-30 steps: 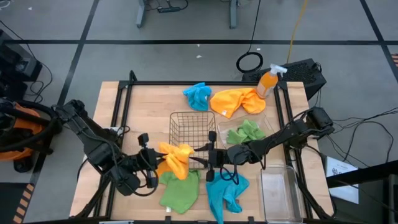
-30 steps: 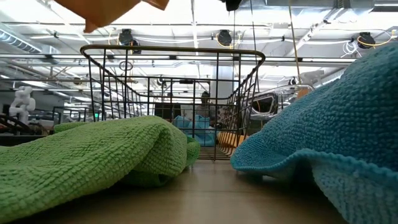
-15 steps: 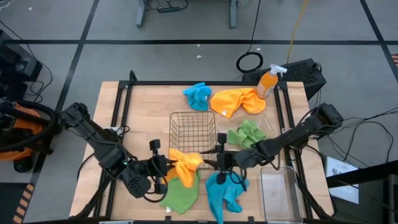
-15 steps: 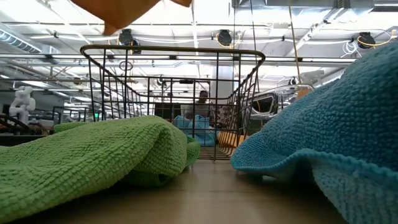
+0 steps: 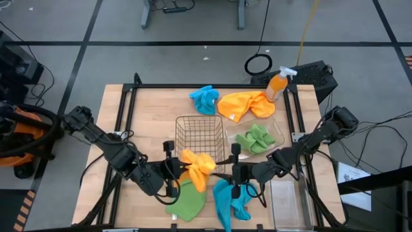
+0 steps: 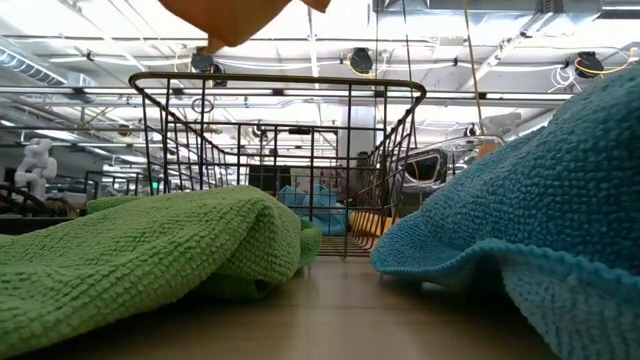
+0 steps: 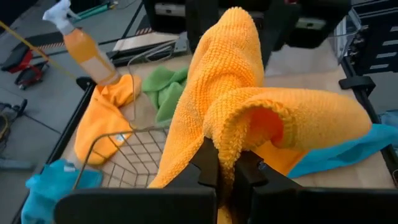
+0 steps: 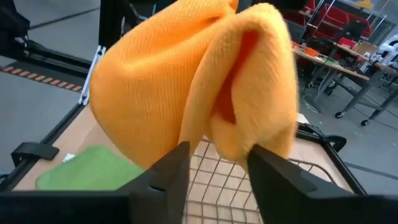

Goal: Sort microfiber towel by color & place in baskets
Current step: Put the left yellow towel into the wire basket

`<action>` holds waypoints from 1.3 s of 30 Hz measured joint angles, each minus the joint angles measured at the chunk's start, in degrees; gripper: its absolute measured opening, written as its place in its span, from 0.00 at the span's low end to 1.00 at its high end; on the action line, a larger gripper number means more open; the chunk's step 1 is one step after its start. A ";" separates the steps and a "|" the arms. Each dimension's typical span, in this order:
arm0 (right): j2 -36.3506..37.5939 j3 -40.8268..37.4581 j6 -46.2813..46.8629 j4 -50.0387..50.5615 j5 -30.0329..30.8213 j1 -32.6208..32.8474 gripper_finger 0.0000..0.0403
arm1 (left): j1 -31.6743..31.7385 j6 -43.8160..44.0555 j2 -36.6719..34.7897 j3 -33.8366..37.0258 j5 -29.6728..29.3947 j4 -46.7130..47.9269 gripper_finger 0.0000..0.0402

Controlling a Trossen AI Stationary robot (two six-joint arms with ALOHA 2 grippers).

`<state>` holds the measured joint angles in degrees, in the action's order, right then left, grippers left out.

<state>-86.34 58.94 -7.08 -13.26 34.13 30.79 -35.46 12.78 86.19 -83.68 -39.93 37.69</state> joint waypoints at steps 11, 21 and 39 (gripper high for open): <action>-0.45 0.00 2.17 -4.13 -5.12 -1.94 0.80 | 4.85 -6.97 2.12 0.00 2.76 -4.32 0.02; -1.31 0.00 3.44 -3.75 -7.33 -3.83 0.72 | 6.99 -13.40 4.96 0.02 3.89 -10.42 0.05; -2.02 0.00 2.57 -0.13 -8.77 -4.90 0.07 | 7.63 -5.42 4.81 0.02 3.96 -10.35 0.23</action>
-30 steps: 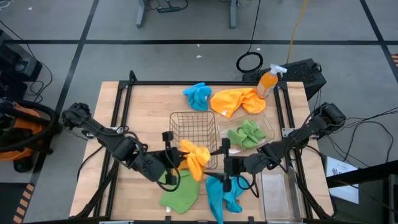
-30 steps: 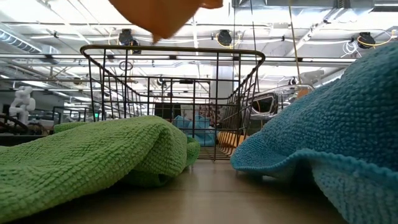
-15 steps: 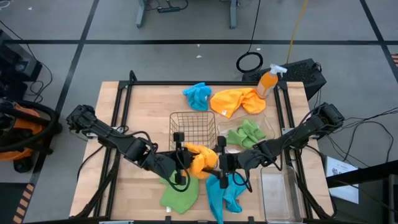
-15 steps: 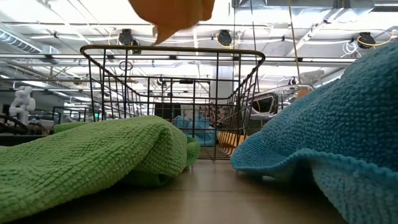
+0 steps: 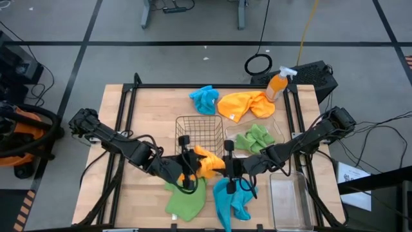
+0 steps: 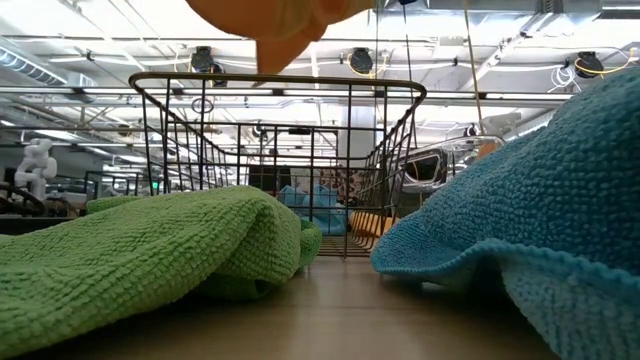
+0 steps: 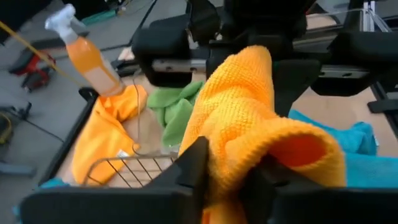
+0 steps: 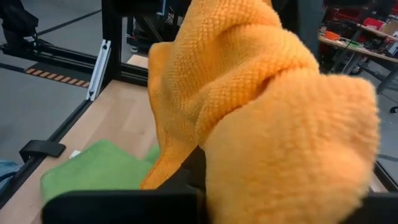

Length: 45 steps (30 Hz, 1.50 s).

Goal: Sort microfiber towel by color & place in baskets
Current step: Put the left yellow towel into the wire basket

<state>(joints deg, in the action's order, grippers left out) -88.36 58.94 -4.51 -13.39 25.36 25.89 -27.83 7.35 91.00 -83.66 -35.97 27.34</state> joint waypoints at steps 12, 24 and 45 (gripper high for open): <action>1.07 0.00 0.61 5.05 3.48 -0.04 0.03 | -0.19 13.97 -1.49 0.00 -2.37 11.60 0.67; 9.27 -0.04 2.57 15.22 6.65 1.10 0.04 | -5.49 22.98 -4.50 0.00 -13.71 15.26 0.69; 12.28 -2.14 8.33 16.26 15.30 7.86 0.04 | -5.28 4.20 -4.04 16.09 -12.08 -29.70 0.69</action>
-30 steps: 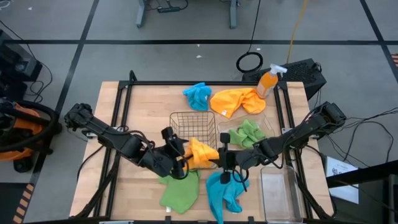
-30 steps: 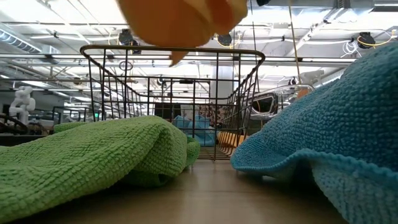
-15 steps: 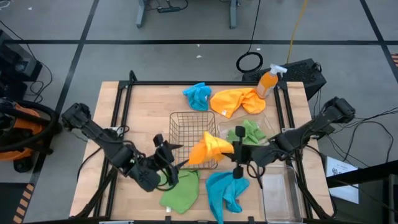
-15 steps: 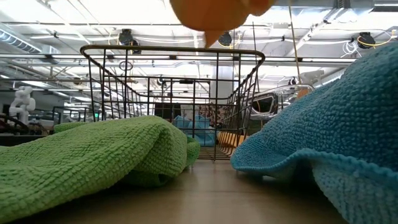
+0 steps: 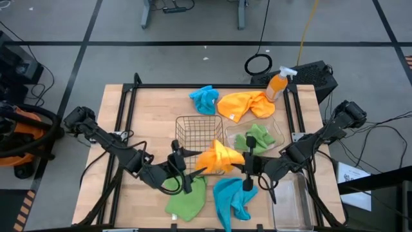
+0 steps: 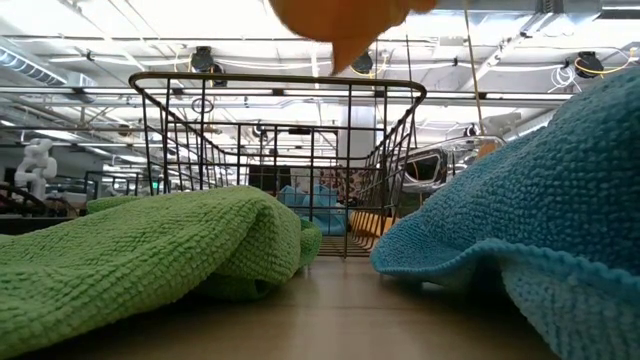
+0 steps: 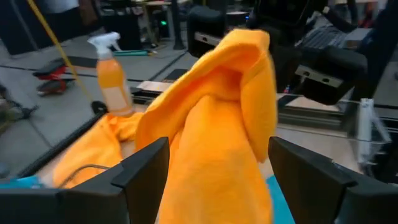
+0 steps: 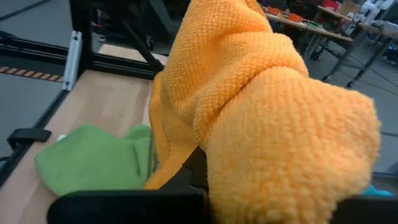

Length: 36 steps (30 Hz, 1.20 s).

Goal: Sort microfiber towel by color & place in baskets
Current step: Put the left yellow towel into the wire basket

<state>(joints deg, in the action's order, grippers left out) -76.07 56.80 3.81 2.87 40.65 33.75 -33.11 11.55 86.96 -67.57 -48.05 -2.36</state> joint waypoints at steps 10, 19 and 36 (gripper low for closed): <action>0.00 -2.03 -0.39 -1.29 1.81 0.11 0.04 | 1.24 1.48 1.59 1.66 3.52 -3.20 0.69; -0.02 -2.23 -0.41 -1.18 1.58 0.11 0.04 | -0.21 2.21 1.99 1.66 5.35 -3.30 0.69; 0.00 -2.23 -1.77 -1.73 1.50 0.11 0.04 | 2.88 -3.34 2.43 1.66 12.95 -4.29 0.82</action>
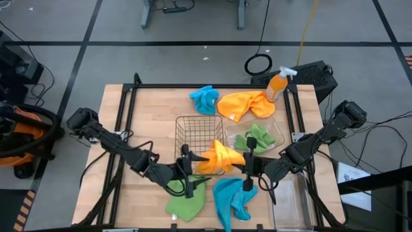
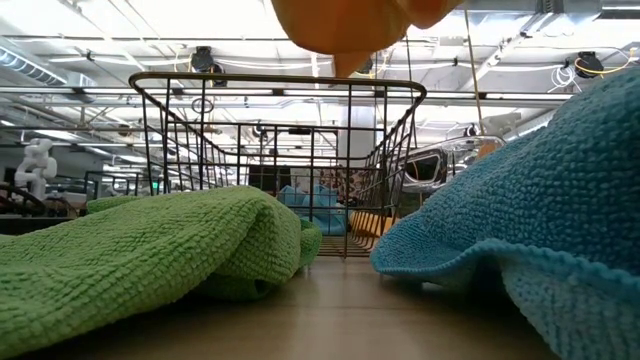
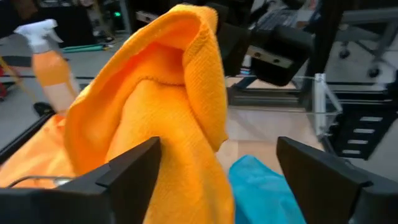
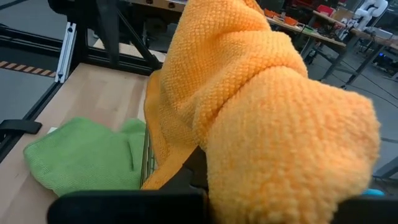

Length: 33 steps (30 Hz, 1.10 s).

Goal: Sort microfiber towel by color & place in baskets
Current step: Put the left yellow towel into the wire basket

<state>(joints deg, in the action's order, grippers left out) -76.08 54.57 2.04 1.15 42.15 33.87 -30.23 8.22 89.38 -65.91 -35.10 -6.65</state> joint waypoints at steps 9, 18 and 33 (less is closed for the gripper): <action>0.66 0.02 -0.13 -0.13 -0.09 0.00 0.04 | 2.88 1.74 0.52 -0.02 1.56 -0.75 0.98; 0.66 0.02 -1.78 -2.87 -0.83 -0.04 0.04 | 7.36 -2.24 6.18 -0.11 4.55 -13.04 0.97; 0.66 0.11 -1.25 -2.71 -2.37 0.02 0.06 | 5.40 -10.28 7.72 -0.09 6.61 -16.83 0.20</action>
<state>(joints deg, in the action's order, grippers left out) -75.42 54.68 0.79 -1.56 39.78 33.89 -24.83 -2.06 97.10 -66.00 -28.48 -23.49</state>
